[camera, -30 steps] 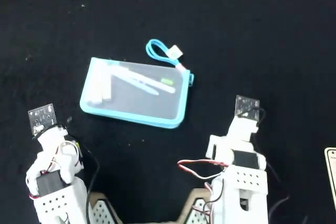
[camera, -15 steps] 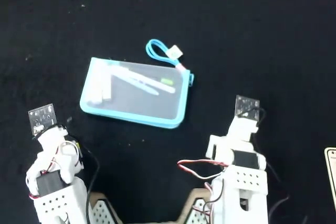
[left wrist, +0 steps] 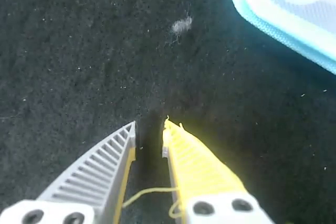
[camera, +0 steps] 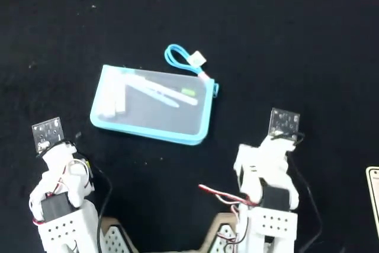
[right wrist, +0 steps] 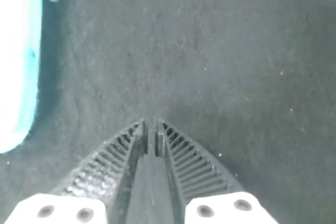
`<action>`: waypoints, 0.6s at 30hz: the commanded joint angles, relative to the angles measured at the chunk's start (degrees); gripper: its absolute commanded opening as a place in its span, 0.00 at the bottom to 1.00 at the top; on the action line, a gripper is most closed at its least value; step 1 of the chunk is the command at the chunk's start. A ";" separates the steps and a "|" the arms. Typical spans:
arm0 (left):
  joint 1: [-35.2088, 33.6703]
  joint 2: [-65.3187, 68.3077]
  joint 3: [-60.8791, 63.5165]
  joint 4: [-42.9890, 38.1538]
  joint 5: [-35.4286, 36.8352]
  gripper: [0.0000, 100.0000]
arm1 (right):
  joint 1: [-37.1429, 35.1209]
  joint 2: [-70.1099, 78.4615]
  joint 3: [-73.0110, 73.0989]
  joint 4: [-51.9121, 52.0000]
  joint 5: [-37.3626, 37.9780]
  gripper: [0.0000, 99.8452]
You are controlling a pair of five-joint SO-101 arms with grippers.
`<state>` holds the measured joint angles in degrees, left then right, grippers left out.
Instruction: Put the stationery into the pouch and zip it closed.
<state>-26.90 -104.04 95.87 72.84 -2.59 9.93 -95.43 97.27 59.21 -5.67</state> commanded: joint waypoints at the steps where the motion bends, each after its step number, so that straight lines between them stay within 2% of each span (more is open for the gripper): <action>1: 0.04 -0.44 1.45 0.18 0.44 0.09 | 0.79 -5.76 -0.22 8.26 -0.26 0.03; 3: 0.04 -0.44 1.45 0.18 0.44 0.09 | 0.88 -8.31 -0.48 13.36 -0.44 0.03; 7: 0.04 -0.44 1.45 0.18 0.44 0.09 | 0.88 -13.14 -0.66 15.65 -0.26 0.03; 18: 0.04 -0.44 1.45 0.18 0.44 0.09 | 0.88 -13.05 -0.75 15.47 -0.26 0.03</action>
<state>-26.90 -104.04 95.87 72.84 -2.59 9.93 -102.99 97.01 74.33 -5.67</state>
